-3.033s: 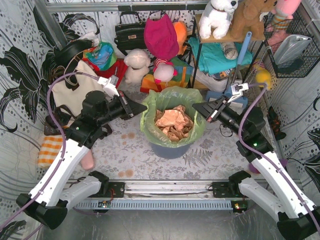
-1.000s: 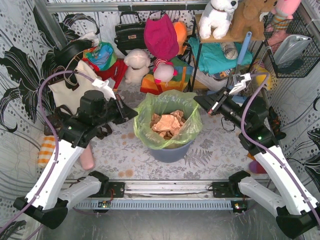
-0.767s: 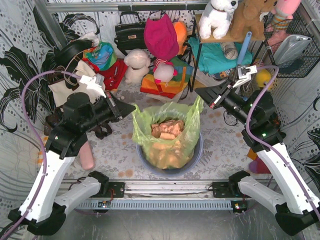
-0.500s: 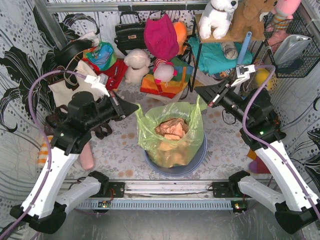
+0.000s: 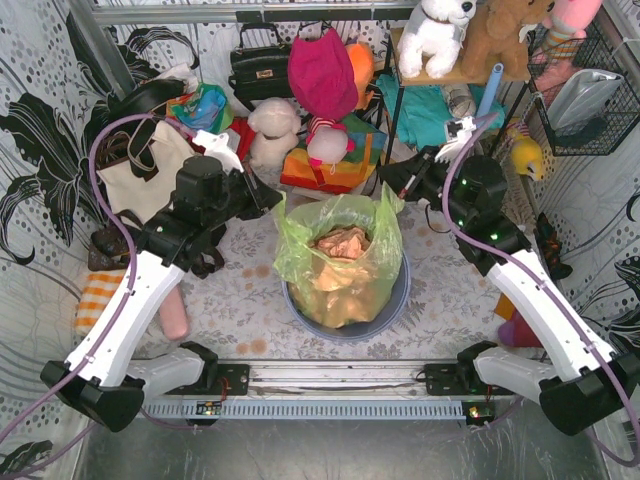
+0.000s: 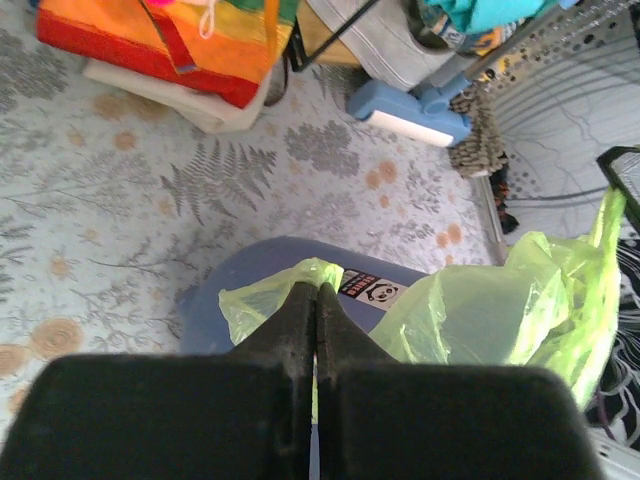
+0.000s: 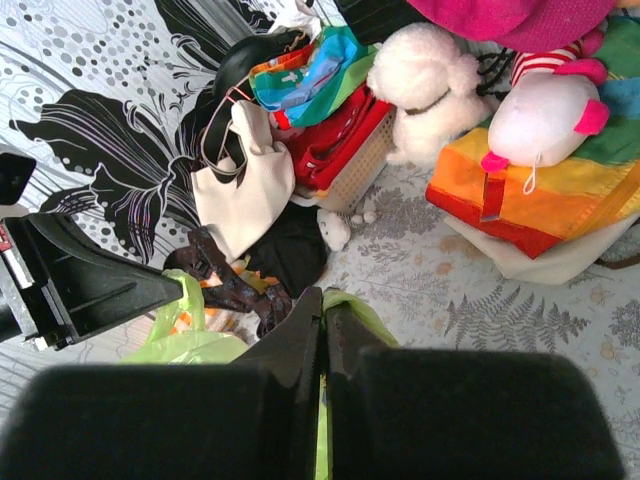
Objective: Tie the trash bag
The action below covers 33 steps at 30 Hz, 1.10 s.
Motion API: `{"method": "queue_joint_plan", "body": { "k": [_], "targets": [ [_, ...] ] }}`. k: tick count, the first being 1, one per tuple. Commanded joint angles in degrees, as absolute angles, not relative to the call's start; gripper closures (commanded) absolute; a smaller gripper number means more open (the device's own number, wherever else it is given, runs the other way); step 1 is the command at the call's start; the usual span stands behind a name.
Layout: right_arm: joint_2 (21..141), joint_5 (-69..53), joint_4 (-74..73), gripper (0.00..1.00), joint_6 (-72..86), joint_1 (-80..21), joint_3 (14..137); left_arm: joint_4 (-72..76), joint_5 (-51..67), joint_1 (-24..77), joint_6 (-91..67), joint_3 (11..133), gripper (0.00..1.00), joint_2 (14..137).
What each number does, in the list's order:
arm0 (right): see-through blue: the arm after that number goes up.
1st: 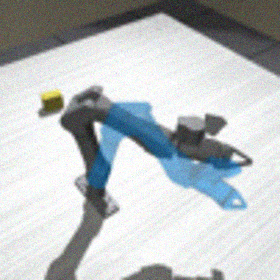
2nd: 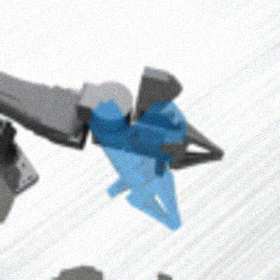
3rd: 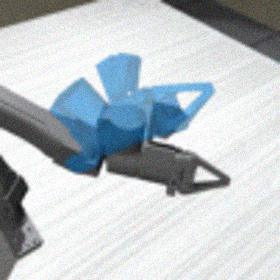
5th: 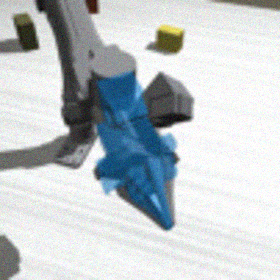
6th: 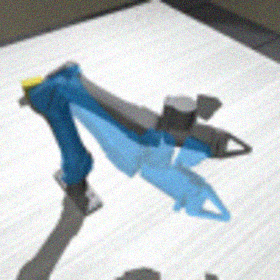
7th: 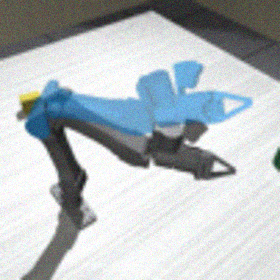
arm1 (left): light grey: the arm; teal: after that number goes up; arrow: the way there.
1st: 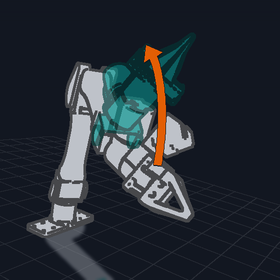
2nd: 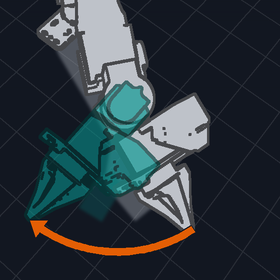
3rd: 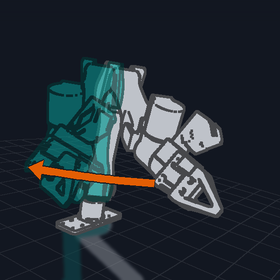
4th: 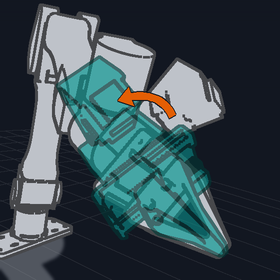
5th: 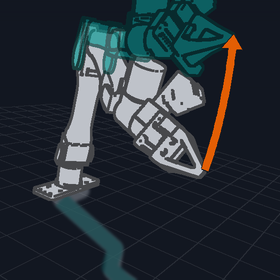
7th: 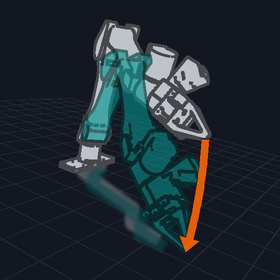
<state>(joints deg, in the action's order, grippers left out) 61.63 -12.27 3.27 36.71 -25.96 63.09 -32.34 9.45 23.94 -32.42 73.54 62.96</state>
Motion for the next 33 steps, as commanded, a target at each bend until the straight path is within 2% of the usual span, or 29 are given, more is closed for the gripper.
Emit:
{"method": "queue_joint_plan", "body": {
  "k": [1, 13, 20, 27, 33],
  "targets": [
    [63.6, -10.8, 7.2, 1.0, 33.3, -25.7, 67.6, -31.6, 3.3, 23.6, -27.4, 77.2, 1.0, 64.2],
    [67.2, -10.1, 8.6, 1.0, 31.5, -25.8, 69.8, -32.6, -3.1, 22.7, -23.1, 80.7, 1.0, 67.7],
    [70.4, -8.5, 12.3, 1.0, 30.6, -25.7, 69.9, -27.9, -6.2, 21.6, -20.2, 81.5, 1.0, 69.5],
    [76.9, -8.5, 20.4, 1.0, 30.9, -25.6, 73.0, -16.7, -0.2, 21.2, -19.1, 83.0, 1.0, 71.2],
    [81.0, -14.0, 22.3, 1.0, 32.3, -25.5, 80.9, -11.5, 12.5, 21.1, -22.3, 90.2, 1.0, 72.4]
  ]
}}
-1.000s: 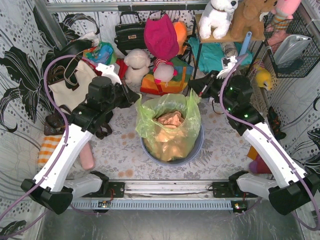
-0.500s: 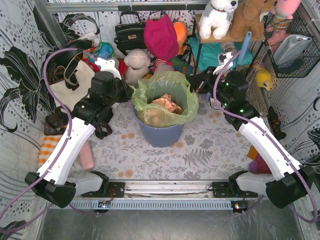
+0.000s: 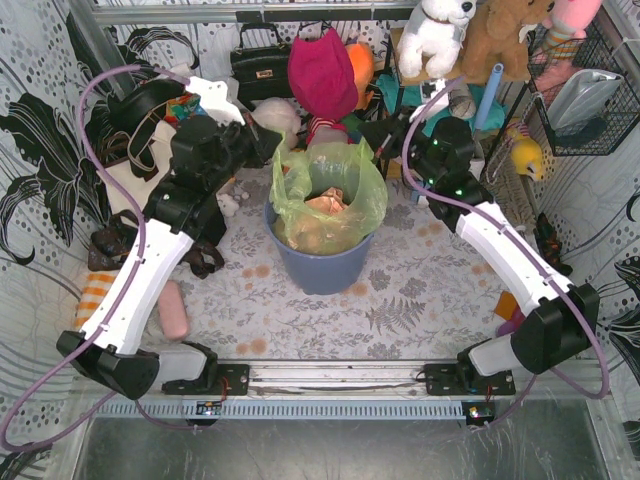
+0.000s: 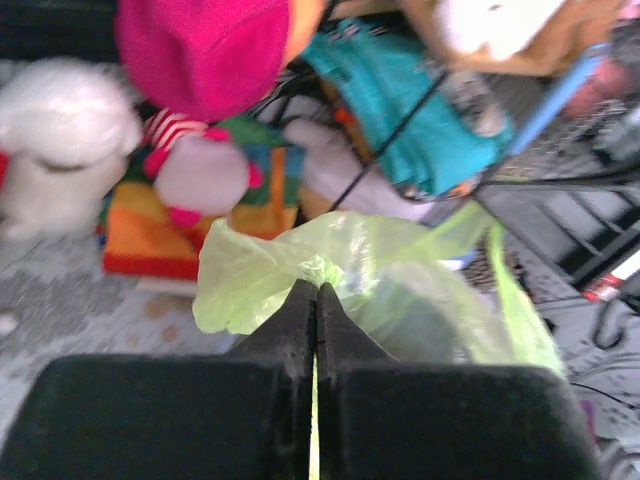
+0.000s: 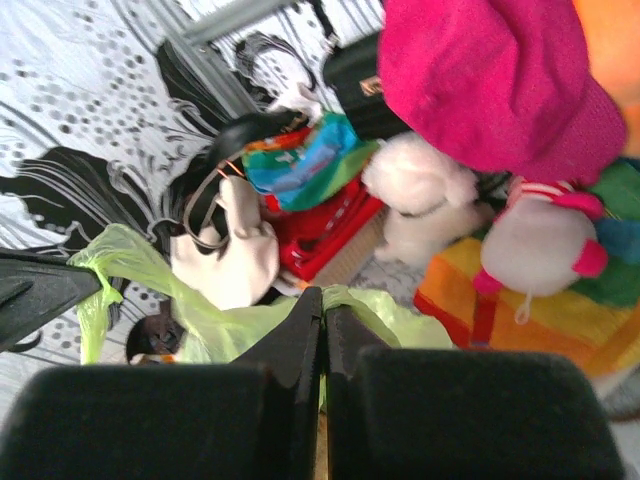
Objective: Tie the trash bag
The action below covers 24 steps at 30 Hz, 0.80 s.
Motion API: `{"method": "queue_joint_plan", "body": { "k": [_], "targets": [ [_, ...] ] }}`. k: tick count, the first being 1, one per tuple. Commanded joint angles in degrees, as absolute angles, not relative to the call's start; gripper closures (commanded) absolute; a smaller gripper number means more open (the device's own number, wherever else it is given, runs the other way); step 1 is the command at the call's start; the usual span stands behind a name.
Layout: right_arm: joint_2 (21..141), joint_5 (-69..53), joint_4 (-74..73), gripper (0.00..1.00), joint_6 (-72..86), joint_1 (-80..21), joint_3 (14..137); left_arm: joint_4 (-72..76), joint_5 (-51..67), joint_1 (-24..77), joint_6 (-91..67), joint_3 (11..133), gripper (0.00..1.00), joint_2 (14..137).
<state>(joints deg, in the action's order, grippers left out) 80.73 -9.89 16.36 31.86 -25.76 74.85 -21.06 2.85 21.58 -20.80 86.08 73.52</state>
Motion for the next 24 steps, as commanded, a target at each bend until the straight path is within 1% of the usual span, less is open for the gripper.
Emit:
{"method": "queue_joint_plan", "body": {
  "k": [1, 6, 12, 14, 15, 16, 17, 18, 19, 20, 21, 24],
  "targets": [
    [80.9, -15.5, 22.2, 1.0, 32.5, -25.6, 82.1, -9.9, 14.9, 21.1, -23.5, 90.3, 1.0, 71.6],
    [77.4, -22.4, 21.0, 1.0, 35.4, -25.6, 84.6, -4.4, 23.7, 21.2, -29.6, 89.0, 1.0, 67.1],
    [72.4, -25.3, 23.0, 1.0, 41.1, -25.5, 81.9, 6.4, 26.7, 21.1, -36.4, 81.9, 1.0, 61.3],
    [71.8, -25.4, 20.7, 0.92, 41.6, -25.6, 82.1, 6.4, 27.0, 21.1, -37.1, 81.5, 0.99, 61.2],
    [71.6, -25.7, 19.5, 0.85, 41.8, -25.6, 82.3, 5.2, 26.9, 21.1, -37.2, 81.9, 0.95, 61.5],
    [71.5, -26.2, 18.7, 0.78, 41.9, -25.6, 82.4, 3.7, 26.9, 21.1, -37.1, 82.4, 0.84, 61.8],
    [71.4, -26.8, 17.9, 0.72, 42.2, -25.6, 82.4, 2.4, 26.9, 21.1, -36.9, 82.7, 0.7, 61.9],
    [71.3, -27.4, 16.9, 0.66, 42.4, -25.5, 82.4, 1.2, 26.9, 21.1, -36.6, 82.9, 0.59, 61.9],
    [71.2, -27.9, 16.0, 0.61, 42.5, -25.6, 82.5, 0.2, 27.1, 21.1, -36.2, 82.9, 0.51, 62.0],
    [71.2, -28.6, 14.8, 0.56, 42.5, -25.6, 82.7, -1.0, 27.2, 21.1, -35.8, 83.0, 0.46, 61.9],
    [71.2, -29.1, 13.8, 0.52, 42.6, -25.6, 82.8, -2.1, 27.3, 21.1, -35.2, 83.2, 0.42, 61.9],
    [71.0, -29.9, 10.2, 0.43, 42.3, -25.6, 82.9, -7.1, 27.5, 21.0, -32.8, 84.5, 0.35, 61.8]
  ]
}}
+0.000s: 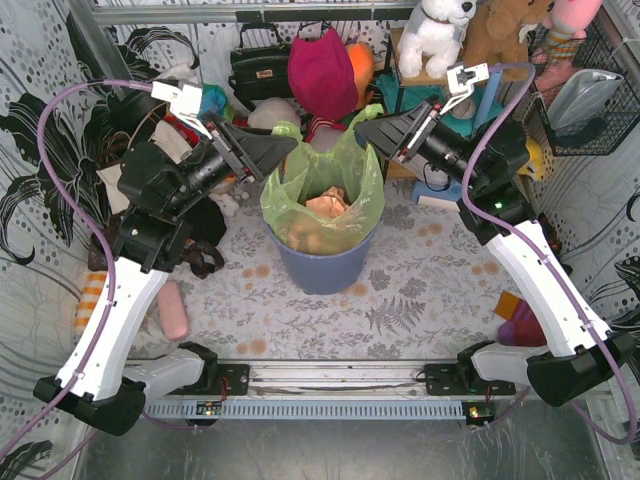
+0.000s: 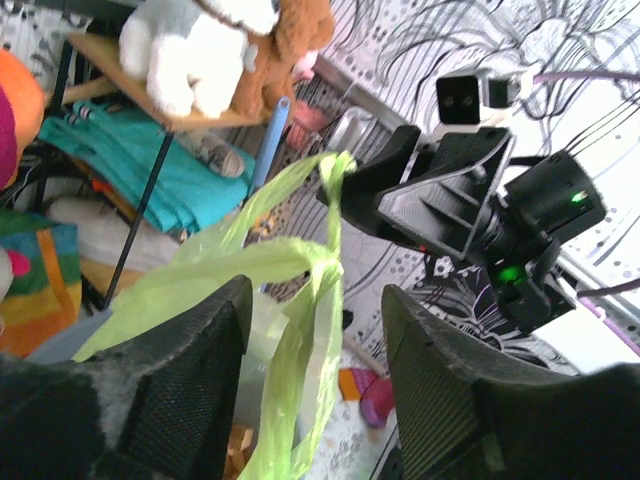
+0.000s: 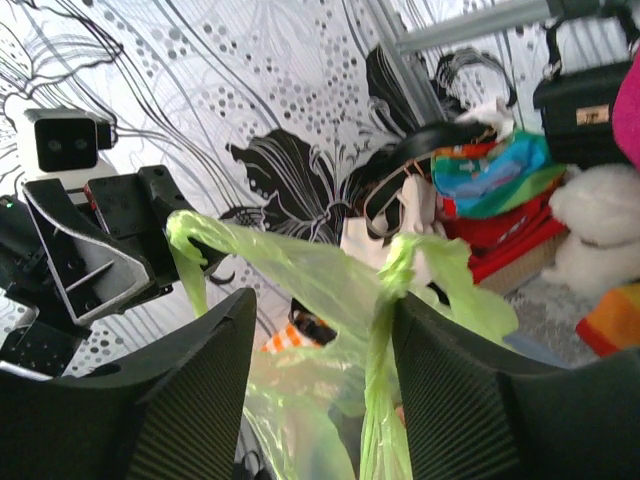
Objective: Tie the trash bag
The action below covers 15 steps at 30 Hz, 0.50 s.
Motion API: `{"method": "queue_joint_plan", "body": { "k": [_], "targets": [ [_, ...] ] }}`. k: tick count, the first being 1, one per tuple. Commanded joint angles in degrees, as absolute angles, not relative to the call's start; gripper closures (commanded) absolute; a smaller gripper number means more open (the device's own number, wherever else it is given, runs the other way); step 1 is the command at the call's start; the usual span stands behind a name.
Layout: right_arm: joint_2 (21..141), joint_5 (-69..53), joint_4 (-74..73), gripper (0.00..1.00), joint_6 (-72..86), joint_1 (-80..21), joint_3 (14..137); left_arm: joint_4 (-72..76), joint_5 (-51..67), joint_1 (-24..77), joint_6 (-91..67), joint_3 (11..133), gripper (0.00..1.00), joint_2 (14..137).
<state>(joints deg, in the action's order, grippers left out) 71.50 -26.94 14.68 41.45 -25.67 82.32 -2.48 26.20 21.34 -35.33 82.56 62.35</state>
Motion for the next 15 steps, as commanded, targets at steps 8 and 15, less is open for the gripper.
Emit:
{"method": "queue_joint_plan", "body": {
  "k": [8, 15],
  "targets": [
    [73.4, -36.2, 7.2, 0.44, 42.2, -25.6, 84.3, -16.2, 30.6, 21.1, -29.3, 86.4, 0.33, 61.6],
    [76.8, -43.6, 21.2, 0.57, 52.6, -25.6, 83.4, -5.3, 40.1, 21.1, -37.3, 85.5, 0.39, 64.1]
  ]
}}
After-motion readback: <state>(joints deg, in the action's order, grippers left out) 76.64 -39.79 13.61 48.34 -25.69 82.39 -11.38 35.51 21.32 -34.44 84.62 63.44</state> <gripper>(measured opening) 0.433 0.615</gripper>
